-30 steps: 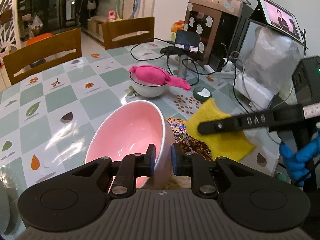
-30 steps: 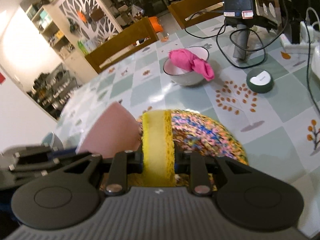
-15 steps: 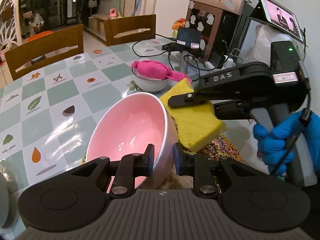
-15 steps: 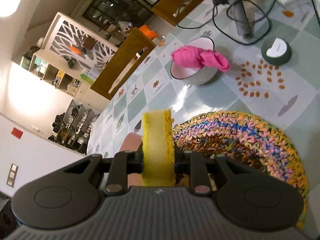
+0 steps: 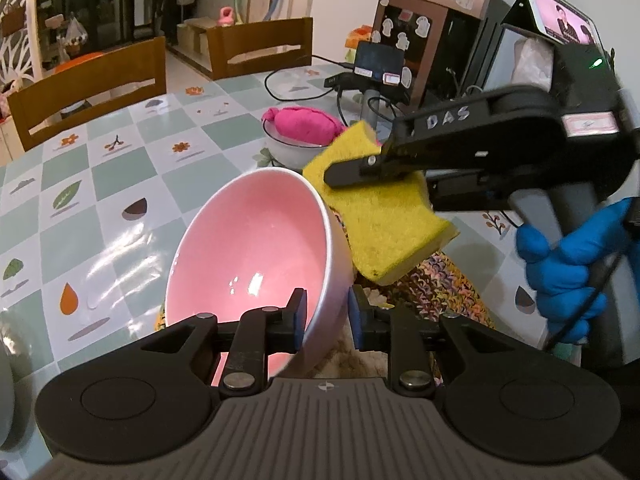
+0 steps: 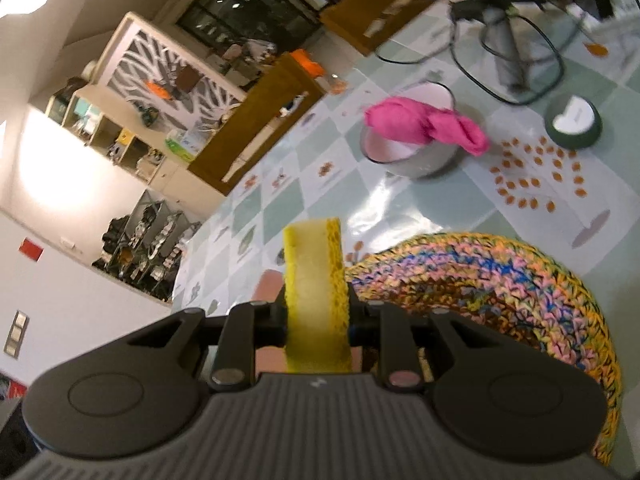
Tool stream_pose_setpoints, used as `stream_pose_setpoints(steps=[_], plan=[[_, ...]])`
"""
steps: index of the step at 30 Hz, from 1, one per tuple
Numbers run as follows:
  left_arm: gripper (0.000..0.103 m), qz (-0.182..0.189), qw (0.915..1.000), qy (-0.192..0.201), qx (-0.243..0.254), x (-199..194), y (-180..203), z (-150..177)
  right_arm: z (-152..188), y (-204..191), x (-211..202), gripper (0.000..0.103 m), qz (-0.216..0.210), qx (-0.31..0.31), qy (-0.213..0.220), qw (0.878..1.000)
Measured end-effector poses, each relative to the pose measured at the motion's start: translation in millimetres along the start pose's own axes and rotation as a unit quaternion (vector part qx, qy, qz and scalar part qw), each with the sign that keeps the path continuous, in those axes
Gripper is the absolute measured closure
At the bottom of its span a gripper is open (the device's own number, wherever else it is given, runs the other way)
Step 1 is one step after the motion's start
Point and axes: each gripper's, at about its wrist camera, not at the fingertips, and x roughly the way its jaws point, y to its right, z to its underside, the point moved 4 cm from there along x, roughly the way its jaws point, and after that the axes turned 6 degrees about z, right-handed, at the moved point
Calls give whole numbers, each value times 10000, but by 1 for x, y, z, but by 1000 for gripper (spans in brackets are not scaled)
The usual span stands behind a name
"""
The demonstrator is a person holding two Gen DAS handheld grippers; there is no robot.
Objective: Clean bowl
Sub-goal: 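Lift the tilted bowl with the left gripper while the right gripper brings the sponge to its outer wall, then rub the yellow sponge along the bowl's outer wall with the right gripper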
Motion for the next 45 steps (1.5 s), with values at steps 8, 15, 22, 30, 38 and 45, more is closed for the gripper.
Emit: stream_pose_setpoints(steps=[8, 15, 22, 30, 38, 45], plan=[[78, 42, 9998, -161, -67, 4, -2, 6, 1, -7, -3, 79, -290, -71, -41, 9995], [78, 45, 9986, -442, -302, 11, -12, 22, -1, 11, 16, 79, -229, 258, -262, 9991], [77, -49, 9967, -725, -349, 19, -24, 46, 14, 19, 37, 79, -123, 295, -660, 9973], [73, -99, 9963, -852, 36, 26, -21, 53, 14, 16, 39, 79, -100, 173, -684, 9975], [70, -168, 9938, -928, 593, 34, -13, 61, 9, -15, 24, 79, -198, -555, -449, 9973], [68, -158, 9923, -874, 859, 39, -12, 65, 7, -43, 16, 79, -423, -1213, -337, 9911]])
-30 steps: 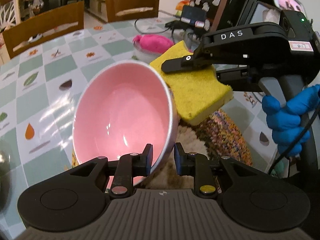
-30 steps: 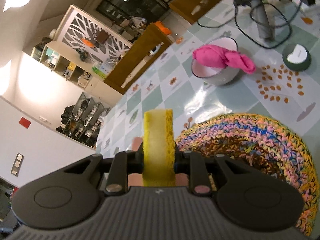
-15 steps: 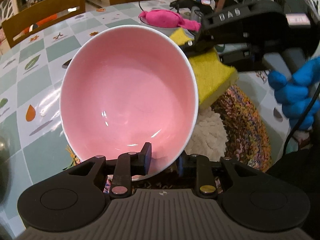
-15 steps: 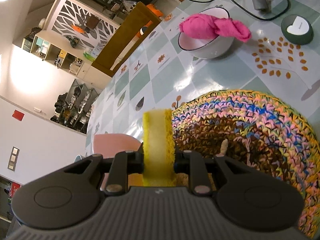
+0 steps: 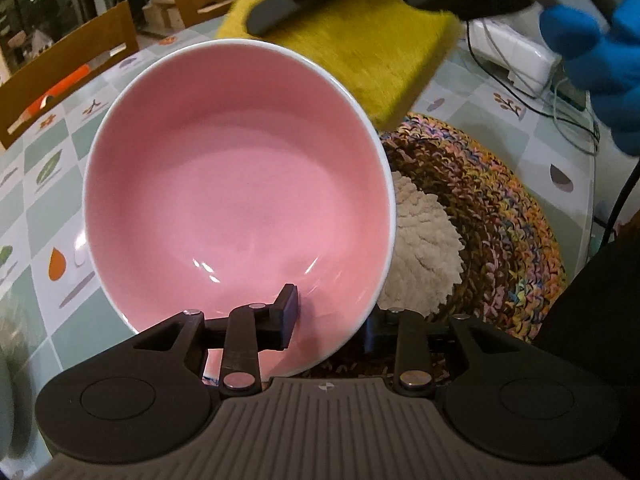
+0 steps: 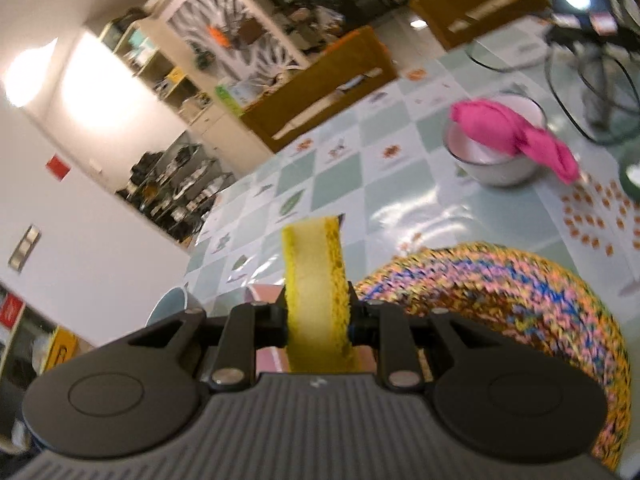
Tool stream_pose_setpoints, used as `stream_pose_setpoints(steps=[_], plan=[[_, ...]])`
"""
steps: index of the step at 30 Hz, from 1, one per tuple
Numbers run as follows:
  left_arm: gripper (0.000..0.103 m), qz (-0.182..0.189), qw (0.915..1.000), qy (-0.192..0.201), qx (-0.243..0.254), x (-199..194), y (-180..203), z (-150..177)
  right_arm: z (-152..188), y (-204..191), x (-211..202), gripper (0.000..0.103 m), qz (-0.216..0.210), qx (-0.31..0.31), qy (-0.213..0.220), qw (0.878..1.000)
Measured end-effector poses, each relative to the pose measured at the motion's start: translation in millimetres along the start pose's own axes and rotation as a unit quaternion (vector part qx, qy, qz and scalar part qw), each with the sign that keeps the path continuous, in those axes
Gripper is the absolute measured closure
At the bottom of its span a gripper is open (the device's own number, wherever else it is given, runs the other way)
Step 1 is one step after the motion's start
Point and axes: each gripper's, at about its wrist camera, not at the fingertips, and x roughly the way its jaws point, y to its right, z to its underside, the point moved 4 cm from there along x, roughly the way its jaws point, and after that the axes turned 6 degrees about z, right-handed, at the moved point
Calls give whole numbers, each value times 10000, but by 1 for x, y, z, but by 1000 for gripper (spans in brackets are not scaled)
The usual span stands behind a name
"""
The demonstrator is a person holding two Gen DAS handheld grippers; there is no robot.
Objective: Clean bowl
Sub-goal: 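Rub the yellow sponge along the bowl's outer wall with the right gripper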
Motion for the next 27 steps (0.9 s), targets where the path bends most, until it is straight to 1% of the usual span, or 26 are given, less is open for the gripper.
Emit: stream_pose_setpoints(steps=[2, 4, 7, 12, 16, 19, 27], plan=[[68, -10, 10000, 23, 37, 0, 0, 1, -2, -1, 3, 79, -58, -85, -1, 9999], [68, -24, 10000, 42, 64, 1, 0, 2, -3, 3, 7, 79, -58, -9, -35, 10000], [68, -40, 9999, 66, 96, 1, 0, 3, -5, 15, 19, 80, -16, 201, -149, 9997], [67, -36, 9999, 77, 111, 1, 1, 3, 2, 28, 34, 80, 73, 417, -341, 9985], [66, -25, 9999, 76, 95, 1, 0, 2, 10, 42, 44, 81, 70, 778, -483, 9958], [66, -21, 10000, 68, 57, 0, 0, 0, 12, 46, 44, 81, 23, 941, -498, 9943], [68, -57, 9998, -64, -190, -3, -3, -6, 11, 43, 41, 81, -22, 933, -458, 9946]])
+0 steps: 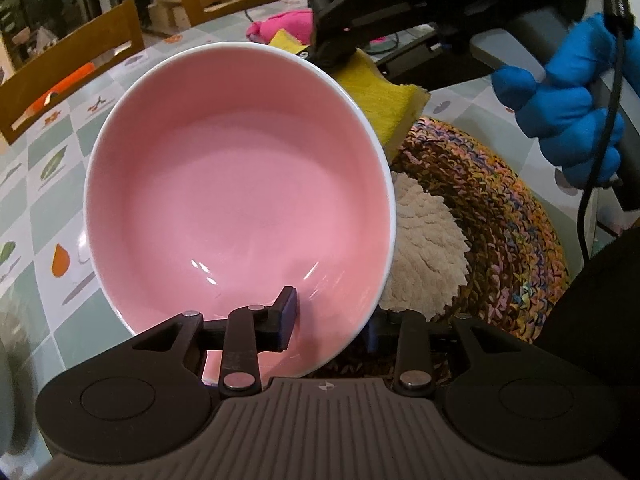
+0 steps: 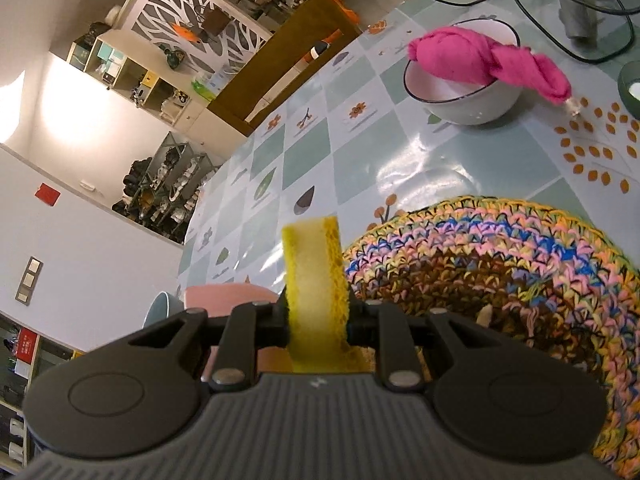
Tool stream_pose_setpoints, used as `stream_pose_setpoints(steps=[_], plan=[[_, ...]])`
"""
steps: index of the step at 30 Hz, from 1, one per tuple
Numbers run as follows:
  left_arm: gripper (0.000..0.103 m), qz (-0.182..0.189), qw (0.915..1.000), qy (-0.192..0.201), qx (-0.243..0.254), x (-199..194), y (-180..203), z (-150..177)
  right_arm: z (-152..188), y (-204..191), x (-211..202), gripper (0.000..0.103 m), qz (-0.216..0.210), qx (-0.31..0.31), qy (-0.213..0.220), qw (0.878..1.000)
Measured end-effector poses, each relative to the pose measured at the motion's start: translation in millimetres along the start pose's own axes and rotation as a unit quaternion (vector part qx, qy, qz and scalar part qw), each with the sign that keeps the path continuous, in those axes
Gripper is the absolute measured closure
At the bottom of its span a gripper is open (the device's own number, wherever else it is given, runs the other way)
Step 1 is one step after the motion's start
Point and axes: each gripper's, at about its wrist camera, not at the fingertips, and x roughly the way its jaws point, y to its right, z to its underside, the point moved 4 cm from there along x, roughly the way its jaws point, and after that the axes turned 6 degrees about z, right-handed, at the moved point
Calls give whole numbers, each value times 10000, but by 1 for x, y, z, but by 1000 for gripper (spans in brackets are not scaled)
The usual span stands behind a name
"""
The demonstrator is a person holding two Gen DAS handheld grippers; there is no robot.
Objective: Clean bowl
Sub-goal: 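Rub the yellow sponge along the bowl's outer wall with the right gripper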
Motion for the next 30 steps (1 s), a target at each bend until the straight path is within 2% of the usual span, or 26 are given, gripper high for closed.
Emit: stream_pose_setpoints(steps=[8, 20, 28, 30], plan=[[68, -22, 9999, 41, -145, -13, 2, -19, 0, 0, -2, 81, -22, -12, 26, 10000], [67, -152, 9974, 423, -566, -36, -8, -72, -1, -1, -1, 81, -22, -75, 46, 10000], [67, -103, 9970, 274, -713, -28, -17, -86, -1, -2, 1, 81, -44, -99, 40, 9999], [71, -24, 9970, 230, -743, -22, -19, -86, -1, -2, 2, 81, -45, -106, 27, 9999]])
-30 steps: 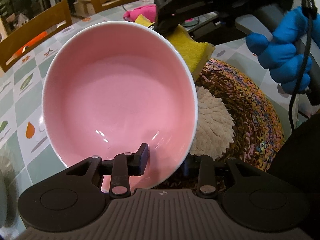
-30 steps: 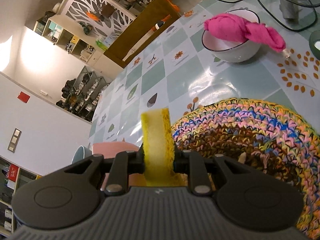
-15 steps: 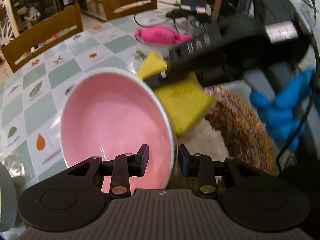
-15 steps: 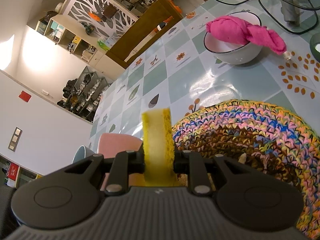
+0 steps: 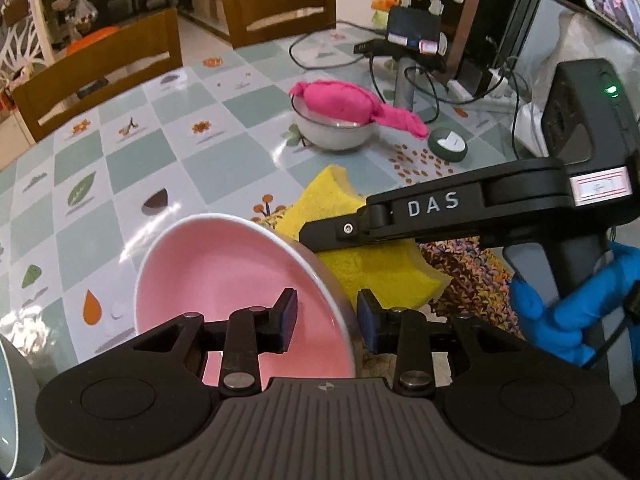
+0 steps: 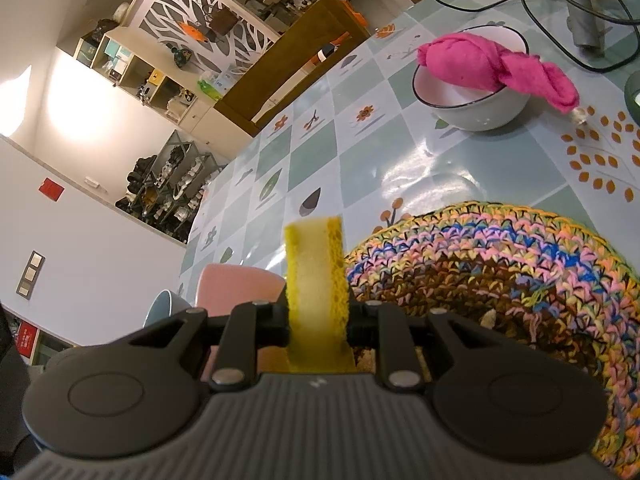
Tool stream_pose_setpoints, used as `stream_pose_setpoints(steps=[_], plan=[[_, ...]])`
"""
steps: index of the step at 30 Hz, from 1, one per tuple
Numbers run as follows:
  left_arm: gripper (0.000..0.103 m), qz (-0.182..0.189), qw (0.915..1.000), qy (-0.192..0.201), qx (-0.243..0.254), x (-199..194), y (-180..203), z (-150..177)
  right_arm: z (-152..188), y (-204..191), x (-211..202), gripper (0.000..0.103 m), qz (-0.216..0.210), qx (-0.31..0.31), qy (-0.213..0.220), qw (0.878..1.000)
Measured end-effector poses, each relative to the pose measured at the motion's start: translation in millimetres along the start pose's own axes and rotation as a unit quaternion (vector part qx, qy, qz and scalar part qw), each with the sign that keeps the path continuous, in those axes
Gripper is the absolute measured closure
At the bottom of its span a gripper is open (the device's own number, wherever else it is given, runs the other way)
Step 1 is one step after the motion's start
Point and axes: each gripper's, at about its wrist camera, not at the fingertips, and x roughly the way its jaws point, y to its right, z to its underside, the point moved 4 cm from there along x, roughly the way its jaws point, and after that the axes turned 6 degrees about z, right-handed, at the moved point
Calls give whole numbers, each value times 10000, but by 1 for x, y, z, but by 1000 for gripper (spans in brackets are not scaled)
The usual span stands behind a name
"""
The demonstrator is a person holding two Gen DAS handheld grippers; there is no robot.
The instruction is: Clean bowl
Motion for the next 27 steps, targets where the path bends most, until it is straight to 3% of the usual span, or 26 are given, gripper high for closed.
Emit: stream_pose_setpoints(steps=[1, 2, 9, 27], plan=[[84, 82, 10000, -5, -25, 3, 0, 0, 0, 0, 0, 81, 2, -4, -5, 10000], [89, 200, 9998, 35, -45, 3, 1, 1, 0, 0, 0, 81, 7, -6, -7, 10000], [89, 94, 9995, 269, 164, -1, 10, 10, 0, 0, -2, 81, 17, -28, -5, 10000], [86, 335, 9951, 667, 647, -10, 42, 7, -2, -3, -44, 80, 116, -253, 348, 9990]])
